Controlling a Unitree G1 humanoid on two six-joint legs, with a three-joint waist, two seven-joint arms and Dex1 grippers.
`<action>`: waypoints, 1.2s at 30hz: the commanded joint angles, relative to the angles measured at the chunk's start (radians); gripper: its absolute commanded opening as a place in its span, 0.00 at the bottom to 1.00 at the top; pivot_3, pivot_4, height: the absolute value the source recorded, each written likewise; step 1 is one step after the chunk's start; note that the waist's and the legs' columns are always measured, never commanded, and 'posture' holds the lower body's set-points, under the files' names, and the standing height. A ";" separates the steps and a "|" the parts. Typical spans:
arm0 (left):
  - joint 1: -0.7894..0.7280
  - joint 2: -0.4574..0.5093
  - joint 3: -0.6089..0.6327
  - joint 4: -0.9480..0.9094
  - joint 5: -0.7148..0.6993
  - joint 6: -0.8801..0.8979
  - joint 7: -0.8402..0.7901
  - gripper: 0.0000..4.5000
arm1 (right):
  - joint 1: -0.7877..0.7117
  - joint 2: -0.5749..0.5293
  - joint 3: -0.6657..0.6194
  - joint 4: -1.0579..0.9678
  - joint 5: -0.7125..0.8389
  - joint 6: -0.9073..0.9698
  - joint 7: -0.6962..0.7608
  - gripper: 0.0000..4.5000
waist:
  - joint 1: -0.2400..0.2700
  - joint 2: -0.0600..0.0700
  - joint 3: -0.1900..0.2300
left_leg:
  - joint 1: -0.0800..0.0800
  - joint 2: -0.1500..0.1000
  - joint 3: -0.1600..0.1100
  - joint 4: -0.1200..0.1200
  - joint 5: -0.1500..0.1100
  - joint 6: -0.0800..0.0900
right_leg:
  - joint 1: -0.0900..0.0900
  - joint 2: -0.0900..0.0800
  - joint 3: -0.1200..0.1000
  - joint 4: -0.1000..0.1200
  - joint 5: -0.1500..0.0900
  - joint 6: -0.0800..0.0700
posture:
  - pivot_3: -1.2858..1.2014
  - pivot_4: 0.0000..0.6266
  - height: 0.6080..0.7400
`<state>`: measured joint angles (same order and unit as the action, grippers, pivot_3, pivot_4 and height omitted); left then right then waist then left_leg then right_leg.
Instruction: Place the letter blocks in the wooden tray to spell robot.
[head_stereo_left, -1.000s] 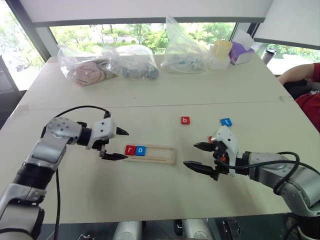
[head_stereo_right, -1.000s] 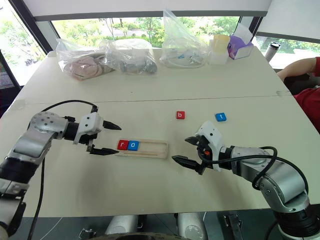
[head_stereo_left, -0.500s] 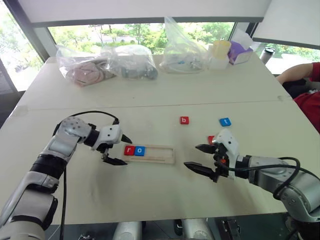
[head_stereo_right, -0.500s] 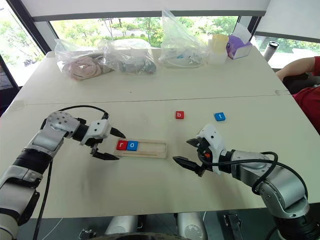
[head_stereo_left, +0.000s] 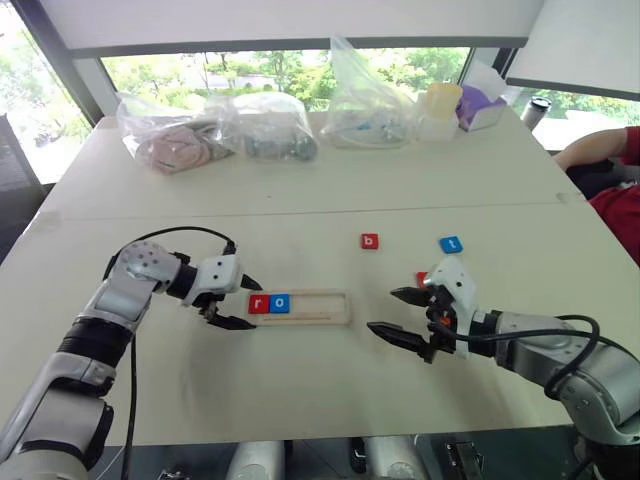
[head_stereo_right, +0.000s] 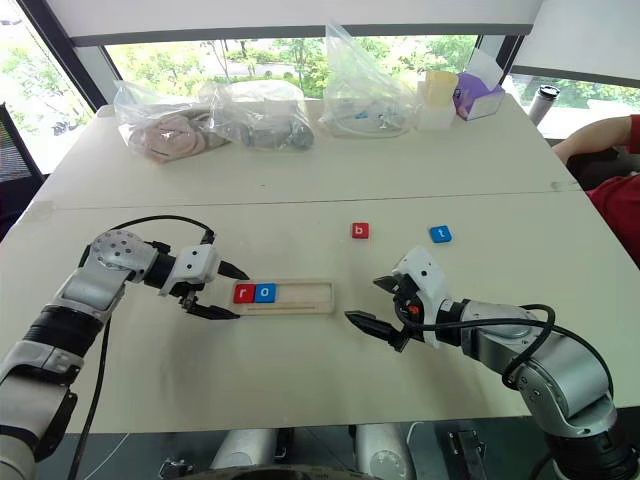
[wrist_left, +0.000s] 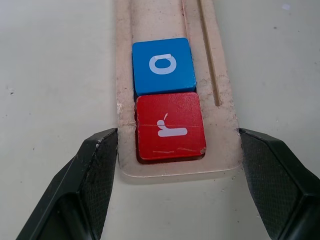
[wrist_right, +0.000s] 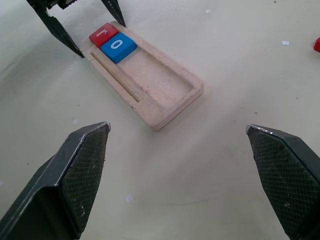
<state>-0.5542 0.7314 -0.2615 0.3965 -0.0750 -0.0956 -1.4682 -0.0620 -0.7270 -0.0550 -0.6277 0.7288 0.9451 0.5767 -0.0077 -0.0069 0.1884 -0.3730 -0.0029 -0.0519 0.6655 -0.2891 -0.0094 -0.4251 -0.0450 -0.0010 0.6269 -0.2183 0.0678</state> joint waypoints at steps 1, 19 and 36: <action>-0.005 -0.032 -0.011 0.027 0.026 0.022 0.048 0.70 | -0.018 -0.002 -0.012 -0.016 -0.001 -0.020 0.007 1.00 | 0.003 0.000 0.000 | 0.000 0.000 0.000 0.000 0.000 0.000 | 0.000 0.000 0.000 0.000 0.000 0.000 | 0.52 0.24 1.00; -0.114 -0.096 -0.010 0.211 0.075 -0.134 0.074 0.99 | -0.027 0.021 0.004 -0.015 -0.018 -0.018 -0.018 1.00 | 0.021 0.000 0.000 | -0.001 -0.001 0.000 0.002 0.000 0.000 | 0.000 0.000 0.000 0.001 0.000 0.000 | 0.52 0.24 1.00; 0.132 0.203 0.209 -0.330 -0.156 0.247 0.050 0.99 | -0.389 0.391 0.014 0.314 -0.223 0.168 -0.469 1.00 | -0.011 -0.001 0.003 | -0.003 0.002 -0.003 -0.003 0.000 0.000 | -0.007 0.003 0.001 0.004 0.002 -0.004 | 0.52 0.24 1.00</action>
<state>-0.4224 0.9126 -0.1157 0.1269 -0.1871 0.0915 -1.4436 -0.4148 -0.3608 -0.0340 -0.3229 0.5236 1.1075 0.1438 -0.0191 -0.0084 0.1909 -0.3757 -0.0005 -0.0550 0.6621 -0.2889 -0.0094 -0.4322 -0.0419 -0.0003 0.6308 -0.2172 0.0623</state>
